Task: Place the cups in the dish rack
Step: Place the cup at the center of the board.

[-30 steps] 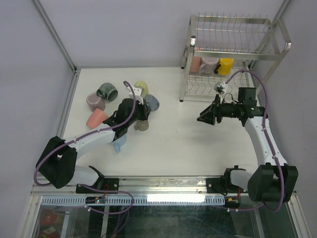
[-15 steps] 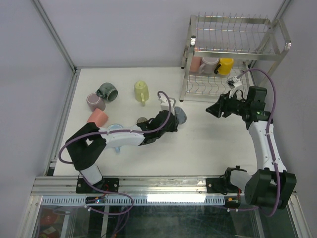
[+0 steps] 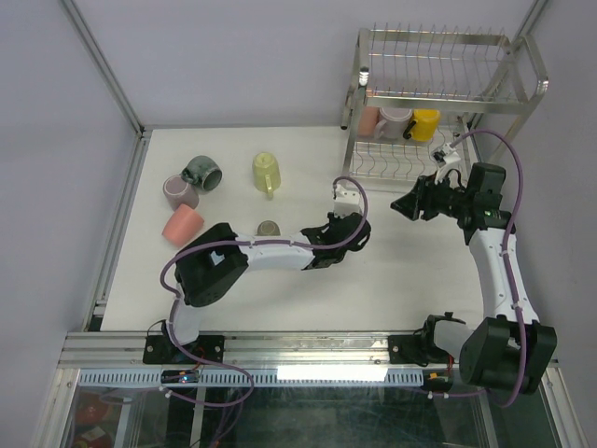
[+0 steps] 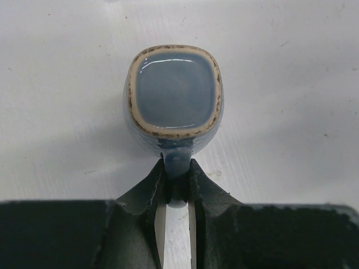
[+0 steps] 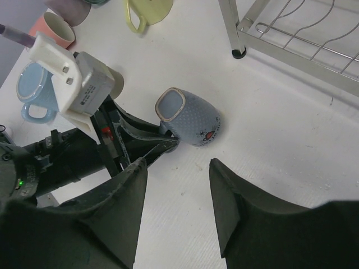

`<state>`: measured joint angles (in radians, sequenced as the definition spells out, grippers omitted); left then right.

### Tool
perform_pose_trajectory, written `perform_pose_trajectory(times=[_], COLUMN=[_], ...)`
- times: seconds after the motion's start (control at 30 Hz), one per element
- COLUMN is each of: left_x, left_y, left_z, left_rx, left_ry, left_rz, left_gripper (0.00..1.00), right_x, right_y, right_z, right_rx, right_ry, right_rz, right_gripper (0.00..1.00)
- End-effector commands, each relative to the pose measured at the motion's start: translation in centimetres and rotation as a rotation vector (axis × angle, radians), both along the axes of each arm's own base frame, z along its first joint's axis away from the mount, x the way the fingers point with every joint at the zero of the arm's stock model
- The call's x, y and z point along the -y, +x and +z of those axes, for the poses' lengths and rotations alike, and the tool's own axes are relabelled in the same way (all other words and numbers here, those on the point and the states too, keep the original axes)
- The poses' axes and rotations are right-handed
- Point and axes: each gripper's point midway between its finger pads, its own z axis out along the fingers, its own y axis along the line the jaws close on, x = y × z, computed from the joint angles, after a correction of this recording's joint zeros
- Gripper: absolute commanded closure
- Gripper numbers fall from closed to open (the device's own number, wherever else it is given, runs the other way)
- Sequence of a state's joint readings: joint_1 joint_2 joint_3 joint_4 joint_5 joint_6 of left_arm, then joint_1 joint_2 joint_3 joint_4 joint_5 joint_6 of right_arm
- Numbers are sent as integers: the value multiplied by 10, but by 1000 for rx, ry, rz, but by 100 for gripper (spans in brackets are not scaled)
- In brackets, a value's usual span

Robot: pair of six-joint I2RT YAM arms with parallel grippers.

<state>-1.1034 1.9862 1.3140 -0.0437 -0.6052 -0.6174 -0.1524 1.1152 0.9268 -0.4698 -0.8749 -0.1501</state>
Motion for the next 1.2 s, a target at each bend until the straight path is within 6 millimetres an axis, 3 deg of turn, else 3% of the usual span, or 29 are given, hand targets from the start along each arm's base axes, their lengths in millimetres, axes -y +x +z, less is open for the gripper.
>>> perform_pose_trajectory(times=[0.0,0.27,0.57,0.77,1.0,1.07,1.17], left_x=[19,29,32,27,9,3,-17], left_y=[12,8,5,-2,-20,-27,-40], left_z=[33,20,24,41,70,88,91], left_rx=[75,48,38,50,94,146,226], left_ry=[-50,-38,-55,-100,-176,-229,-268], left_rz=[40,15,-8,-24,-96,-139,-203], left_gripper=[100,97,78,61,53,46,31], right_x=[3,1,0,-4,-8,-9,-11], right_y=[3,2,1,-2,-6,-7,-9], right_z=[11,11,10,12,12,11,9], right_rx=[54,55,55,63,81,83,86], right_ry=[1,12,19,41,55,57,67], right_rz=[-15,3,13,39,75,83,100], right_gripper=[49,48,48,48,48,48,48])
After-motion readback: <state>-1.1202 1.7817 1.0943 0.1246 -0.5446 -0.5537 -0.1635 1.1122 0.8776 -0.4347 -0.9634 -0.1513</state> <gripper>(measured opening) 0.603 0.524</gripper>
